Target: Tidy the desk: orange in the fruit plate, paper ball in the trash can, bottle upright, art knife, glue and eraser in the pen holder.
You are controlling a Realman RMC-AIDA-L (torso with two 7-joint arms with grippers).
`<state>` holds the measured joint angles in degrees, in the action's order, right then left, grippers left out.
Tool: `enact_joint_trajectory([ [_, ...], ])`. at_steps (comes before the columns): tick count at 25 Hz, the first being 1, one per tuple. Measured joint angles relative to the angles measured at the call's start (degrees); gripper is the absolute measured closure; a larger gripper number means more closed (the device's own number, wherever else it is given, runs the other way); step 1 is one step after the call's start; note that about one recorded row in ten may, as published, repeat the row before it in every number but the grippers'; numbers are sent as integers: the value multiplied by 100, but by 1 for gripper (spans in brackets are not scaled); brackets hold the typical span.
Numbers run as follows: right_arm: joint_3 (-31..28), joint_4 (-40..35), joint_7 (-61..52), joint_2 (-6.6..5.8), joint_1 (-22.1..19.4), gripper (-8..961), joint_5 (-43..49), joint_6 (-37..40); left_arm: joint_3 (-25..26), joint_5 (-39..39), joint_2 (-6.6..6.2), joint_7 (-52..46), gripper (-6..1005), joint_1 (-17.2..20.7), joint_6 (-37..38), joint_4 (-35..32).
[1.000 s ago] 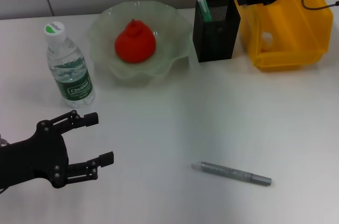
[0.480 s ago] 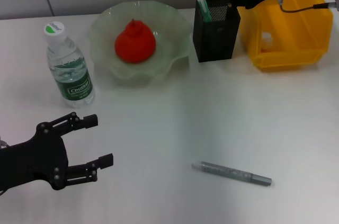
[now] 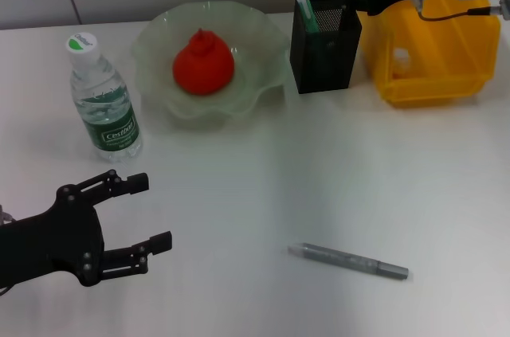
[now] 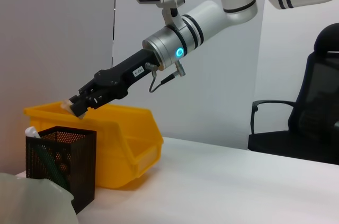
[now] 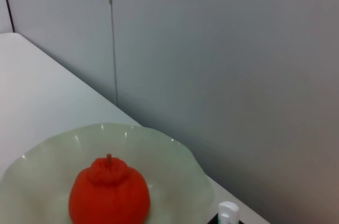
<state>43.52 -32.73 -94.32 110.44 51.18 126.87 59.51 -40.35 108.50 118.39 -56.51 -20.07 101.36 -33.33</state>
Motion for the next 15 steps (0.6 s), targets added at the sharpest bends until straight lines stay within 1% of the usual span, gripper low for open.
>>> enact_joint_trajectory([
  [9,42,87,49,34,-11,577,-15,-305,0,2,-9,0,138,-50,-23,69],
  [15,36,118,175,48,-30,568,-34,-334,0,5,-4,0,138,-50,-23,73],
])
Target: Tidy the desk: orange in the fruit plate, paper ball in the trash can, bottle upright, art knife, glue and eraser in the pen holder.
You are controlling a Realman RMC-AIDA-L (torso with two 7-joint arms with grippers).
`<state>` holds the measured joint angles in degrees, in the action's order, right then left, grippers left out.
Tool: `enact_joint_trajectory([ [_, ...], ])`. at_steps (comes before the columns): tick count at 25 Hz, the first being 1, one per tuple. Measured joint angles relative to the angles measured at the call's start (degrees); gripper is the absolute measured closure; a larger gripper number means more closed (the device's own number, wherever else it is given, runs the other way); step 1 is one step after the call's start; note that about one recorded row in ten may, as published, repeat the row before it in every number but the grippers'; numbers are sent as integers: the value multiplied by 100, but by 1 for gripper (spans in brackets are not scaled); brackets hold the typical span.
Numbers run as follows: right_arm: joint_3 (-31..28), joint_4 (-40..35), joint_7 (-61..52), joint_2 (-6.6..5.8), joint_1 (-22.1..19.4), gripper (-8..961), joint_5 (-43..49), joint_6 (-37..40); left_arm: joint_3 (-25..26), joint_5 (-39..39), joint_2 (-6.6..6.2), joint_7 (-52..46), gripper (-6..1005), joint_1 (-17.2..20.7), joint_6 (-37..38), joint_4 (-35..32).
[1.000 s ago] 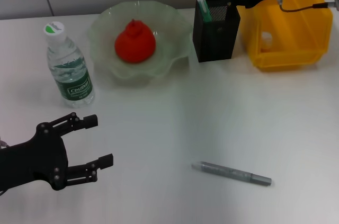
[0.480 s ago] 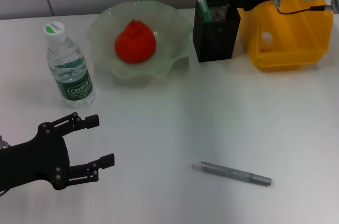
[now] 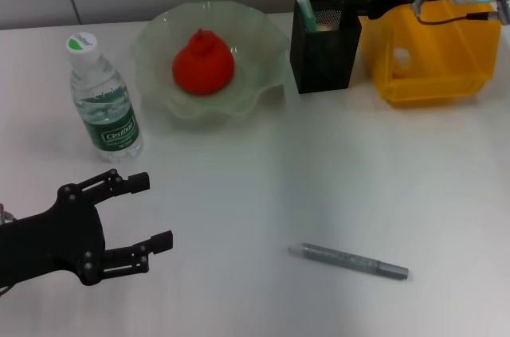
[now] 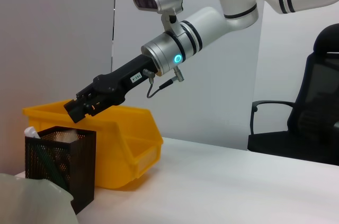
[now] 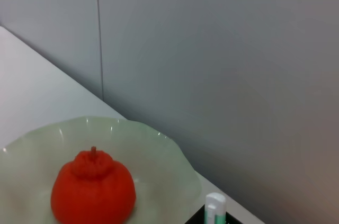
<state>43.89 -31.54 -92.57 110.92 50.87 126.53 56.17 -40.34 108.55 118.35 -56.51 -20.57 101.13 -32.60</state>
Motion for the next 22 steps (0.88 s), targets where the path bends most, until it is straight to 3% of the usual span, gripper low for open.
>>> enact_joint_trajectory([
  [3,5,10,32,0,-4,563,0,5,0,0,2,0,138,0,0,20],
  [8,-9,-52,4,10,-22,400,0,60,0,-2,4,0,138,0,-8,58],
  [10,15,-223,-171,66,-59,367,20,211,0,-4,4,0,138,0,-9,58],
  [13,232,-1011,-854,265,-274,366,272,659,0,-6,2,0,138,2,-8,58],
  [18,1343,-3193,-2862,716,-880,366,1345,1635,0,-10,-4,0,138,20,-4,57],
  [22,2098,-3851,-3855,794,-939,367,1739,2678,0,-7,4,0,138,29,7,54],
])
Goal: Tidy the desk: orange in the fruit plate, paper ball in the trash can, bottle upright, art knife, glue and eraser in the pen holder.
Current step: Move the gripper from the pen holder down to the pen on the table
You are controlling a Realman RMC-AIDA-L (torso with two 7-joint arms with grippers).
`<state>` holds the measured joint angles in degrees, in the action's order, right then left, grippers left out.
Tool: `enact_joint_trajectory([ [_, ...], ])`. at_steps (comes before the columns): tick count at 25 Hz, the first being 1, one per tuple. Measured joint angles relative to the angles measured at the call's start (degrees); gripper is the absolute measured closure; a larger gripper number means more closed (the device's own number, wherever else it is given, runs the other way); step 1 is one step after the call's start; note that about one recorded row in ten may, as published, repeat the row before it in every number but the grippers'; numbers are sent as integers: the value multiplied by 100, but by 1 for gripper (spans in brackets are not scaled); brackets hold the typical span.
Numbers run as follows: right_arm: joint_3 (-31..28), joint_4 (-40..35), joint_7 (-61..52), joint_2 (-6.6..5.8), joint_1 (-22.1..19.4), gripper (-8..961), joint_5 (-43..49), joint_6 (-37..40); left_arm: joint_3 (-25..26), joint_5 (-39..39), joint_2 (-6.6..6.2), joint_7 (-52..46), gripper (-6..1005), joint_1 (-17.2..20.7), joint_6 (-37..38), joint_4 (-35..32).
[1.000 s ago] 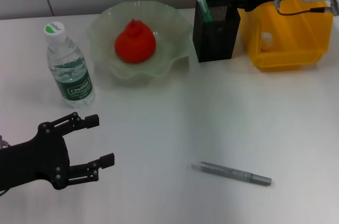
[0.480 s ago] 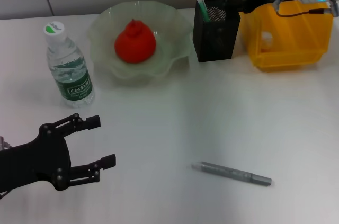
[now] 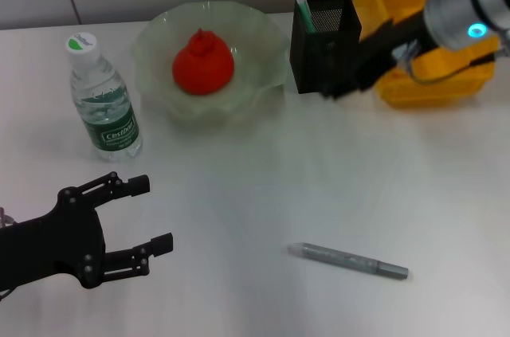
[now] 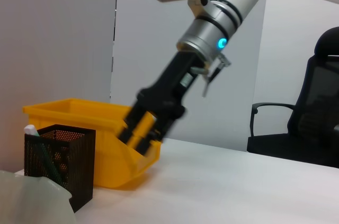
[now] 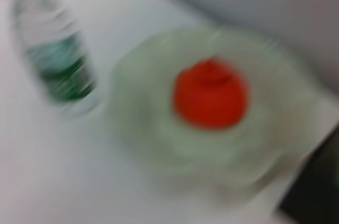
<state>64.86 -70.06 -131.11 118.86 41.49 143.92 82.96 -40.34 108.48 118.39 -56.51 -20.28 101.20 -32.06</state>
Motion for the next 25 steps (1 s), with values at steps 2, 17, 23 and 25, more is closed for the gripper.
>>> enact_joint_trajectory([
  [2,196,-17,-234,1,98,368,18,386,0,3,0,0,138,4,6,-1],
  [17,2634,174,-1417,60,477,372,10,1014,0,23,-10,0,138,49,1,-3],
  [23,3401,118,-1816,80,586,374,-19,962,0,24,-16,0,138,51,-11,-2],
  [25,3587,124,-1921,83,626,375,-30,924,0,24,-11,8,138,51,-32,-2],
])
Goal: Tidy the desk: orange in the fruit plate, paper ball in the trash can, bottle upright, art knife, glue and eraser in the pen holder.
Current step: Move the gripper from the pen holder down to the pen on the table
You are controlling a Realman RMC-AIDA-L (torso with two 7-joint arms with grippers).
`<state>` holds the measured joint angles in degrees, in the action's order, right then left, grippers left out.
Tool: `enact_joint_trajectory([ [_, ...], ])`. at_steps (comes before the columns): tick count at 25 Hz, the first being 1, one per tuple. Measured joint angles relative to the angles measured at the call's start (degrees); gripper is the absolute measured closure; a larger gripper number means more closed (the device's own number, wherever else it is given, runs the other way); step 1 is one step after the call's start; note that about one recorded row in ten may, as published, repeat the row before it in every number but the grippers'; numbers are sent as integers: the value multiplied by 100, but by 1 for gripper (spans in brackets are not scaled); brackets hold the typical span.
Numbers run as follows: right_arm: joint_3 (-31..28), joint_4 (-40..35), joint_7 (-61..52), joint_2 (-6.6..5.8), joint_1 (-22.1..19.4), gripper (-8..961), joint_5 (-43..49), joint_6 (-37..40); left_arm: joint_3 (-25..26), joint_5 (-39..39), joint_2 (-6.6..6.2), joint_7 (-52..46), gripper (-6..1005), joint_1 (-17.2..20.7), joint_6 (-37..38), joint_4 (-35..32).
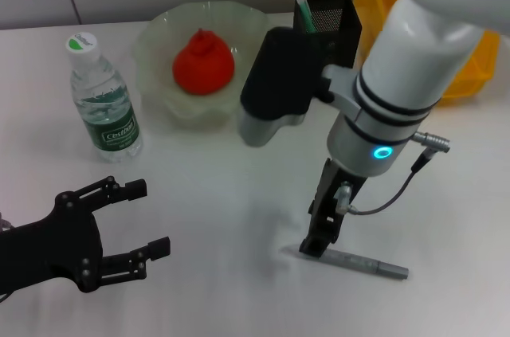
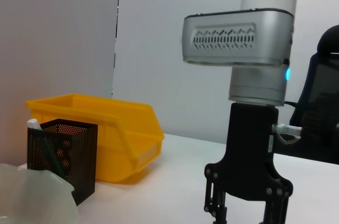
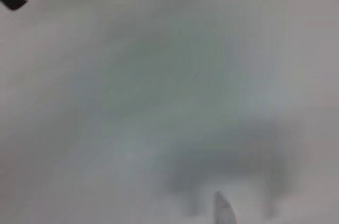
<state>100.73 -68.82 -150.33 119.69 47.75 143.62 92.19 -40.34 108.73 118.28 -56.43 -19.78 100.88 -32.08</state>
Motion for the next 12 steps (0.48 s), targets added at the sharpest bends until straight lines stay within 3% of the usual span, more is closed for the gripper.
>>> enact_joint_trajectory([
  [12,622,436,-243,16,186,378,-70,-367,-8,-1,8,6,138,-26,-44,9],
])
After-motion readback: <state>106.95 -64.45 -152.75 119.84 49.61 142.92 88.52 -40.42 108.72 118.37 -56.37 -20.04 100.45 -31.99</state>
